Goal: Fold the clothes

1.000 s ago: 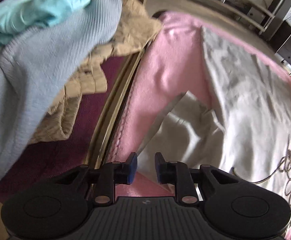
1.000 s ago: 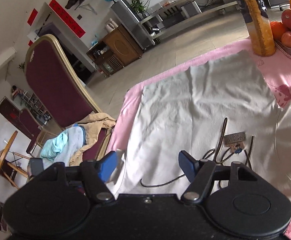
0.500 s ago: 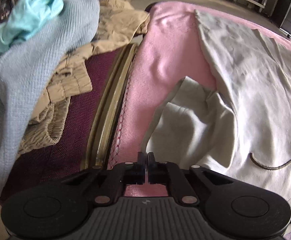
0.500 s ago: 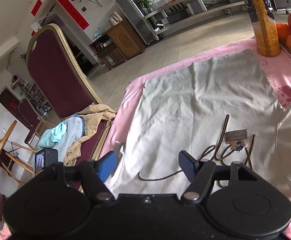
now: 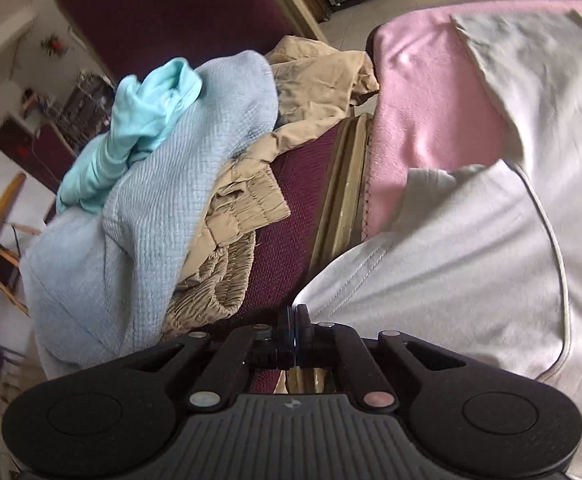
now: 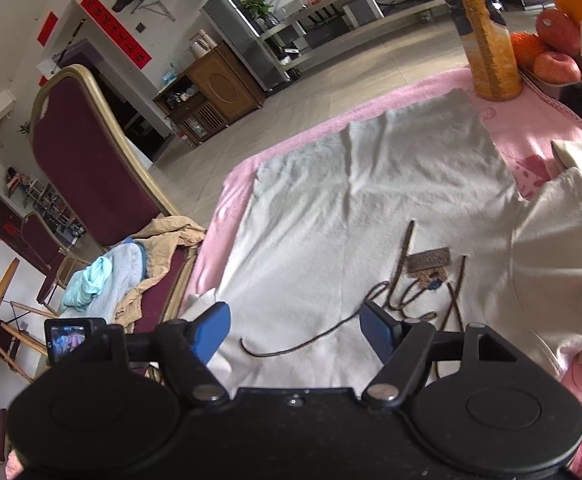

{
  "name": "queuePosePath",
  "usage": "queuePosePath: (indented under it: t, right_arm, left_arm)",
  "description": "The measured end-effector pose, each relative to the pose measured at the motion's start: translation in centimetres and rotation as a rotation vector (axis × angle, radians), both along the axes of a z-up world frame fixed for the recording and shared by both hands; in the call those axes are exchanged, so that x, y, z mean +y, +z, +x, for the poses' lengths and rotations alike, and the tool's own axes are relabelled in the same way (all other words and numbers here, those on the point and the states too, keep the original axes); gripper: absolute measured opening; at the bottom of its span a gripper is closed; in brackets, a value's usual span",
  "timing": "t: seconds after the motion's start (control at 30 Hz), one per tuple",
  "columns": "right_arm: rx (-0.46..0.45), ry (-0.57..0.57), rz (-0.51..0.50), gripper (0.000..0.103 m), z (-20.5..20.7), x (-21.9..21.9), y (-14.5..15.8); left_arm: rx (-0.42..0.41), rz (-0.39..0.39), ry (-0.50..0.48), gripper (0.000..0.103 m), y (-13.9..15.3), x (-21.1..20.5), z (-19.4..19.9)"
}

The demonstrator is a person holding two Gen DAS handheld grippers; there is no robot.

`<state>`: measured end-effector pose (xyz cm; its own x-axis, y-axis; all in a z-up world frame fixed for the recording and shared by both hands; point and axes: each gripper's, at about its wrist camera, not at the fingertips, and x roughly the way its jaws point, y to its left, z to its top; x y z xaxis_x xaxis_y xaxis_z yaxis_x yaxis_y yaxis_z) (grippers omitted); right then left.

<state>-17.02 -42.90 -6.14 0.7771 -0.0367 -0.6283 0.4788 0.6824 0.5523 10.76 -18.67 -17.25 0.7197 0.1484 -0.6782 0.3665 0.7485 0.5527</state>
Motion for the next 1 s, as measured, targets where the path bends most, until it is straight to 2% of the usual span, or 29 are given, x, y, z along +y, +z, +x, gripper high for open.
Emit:
queuePosePath:
  t: [0.07,0.1,0.13,0.17,0.23,0.27,0.3,0.33,0.37,0.4,0.47,0.57,0.63,0.67,0.7,0.8,0.87,0.93,0.97,1.0]
  right_arm:
    - [0.013,-0.016,0.001,0.072,-0.9,-0.7,0.1]
    - [0.014,-0.025,-0.002,0.075,-1.6,-1.1,0.3]
    - [0.015,-0.033,-0.001,0.077,-2.4,-1.6,0.5]
    - [0.016,-0.039,0.007,0.079,-3.3,-2.0,0.5]
    - [0.027,-0.053,0.028,0.08,-4.7,-2.8,0.1]
    - [0.047,-0.061,0.039,0.08,-4.7,-3.1,-0.9]
    - [0.067,-0.069,0.05,0.081,-4.6,-3.5,-1.9]
    - [0.087,-0.077,0.061,0.081,-4.5,-3.8,-2.8]
    - [0.107,-0.085,0.072,0.074,-4.5,-4.1,-3.8]
    - [0.128,-0.093,0.084,0.053,-4.4,-4.5,-4.8]
    - [0.168,-0.109,0.106,0.025,-4.3,-5.1,-6.7]
    - [0.228,-0.133,0.14,0.025,-4.1,-6.2,-9.6]
    - [0.275,-0.152,0.146,0.025,-4.2,-6.7,-11.2]
    - [0.314,-0.167,0.114,0.014,-4.8,-6.8,-11.1]
    - [0.353,-0.182,0.082,0.009,-5.3,-6.8,-11.1]
    - [0.452,-0.227,-0.001,0.003,-7.0,-6.9,-10.9]
    - [0.435,-0.245,0.017,0.004,-8.3,-6.9,-10.8]
    - [0.452,-0.27,-0.047,0.025,-8.9,-6.1,-10.0]
    - [0.438,-0.271,-0.064,0.032,-9.1,-5.8,-9.6]
    - [0.386,-0.254,-0.055,0.032,-9.2,-5.6,-9.0]
  left_arm:
    - [-0.049,0.024,0.008,0.008,0.4,0.0,-0.8]
    - [-0.083,0.011,0.012,0.014,1.1,0.3,-1.3]
    - [-0.116,-0.005,0.016,0.015,1.7,0.7,-1.9]
    - [-0.135,-0.062,0.003,0.016,2.7,1.2,-3.2]
    - [-0.101,-0.226,-0.065,0.016,4.3,1.8,-4.6]
    - [-0.044,-0.317,-0.122,0.016,4.8,1.9,-5.1]
    - [0.019,-0.377,-0.184,0.017,4.9,1.6,-5.8]
    - [0.079,-0.396,-0.239,0.018,4.6,0.7,-6.2]
    - [0.125,-0.379,-0.282,0.019,3.9,-0.6,-6.8]
    - [0.17,-0.36,-0.323,0.019,3.2,-1.8,-7.3]
    - [0.224,-0.29,-0.354,0.019,1.2,-3.8,-8.1]
    - [0.227,-0.179,-0.315,0.019,-0.9,-4.4,-8.0]
    - [0.193,-0.119,-0.274,0.019,-1.4,-4.0,-7.8]
    - [0.181,-0.093,-0.259,0.02,-1.5,-3.7,-7.8]
    - [0.168,-0.056,-0.252,0.02,-1.5,-3.2,-8.3]
    - [0.135,0.031,-0.221,0.018,-1.6,-1.9,-9.6]
    - [0.144,-0.006,-0.207,0.018,-1.0,-0.9,-10.1]
    - [0.167,-0.117,-0.216,0.019,0.2,0.1,-11.0]
    - [0.175,-0.194,-0.236,0.019,1.0,0.6,-11.5]
    - [0.186,-0.257,-0.267,0.019,1.7,0.7,-12.1]
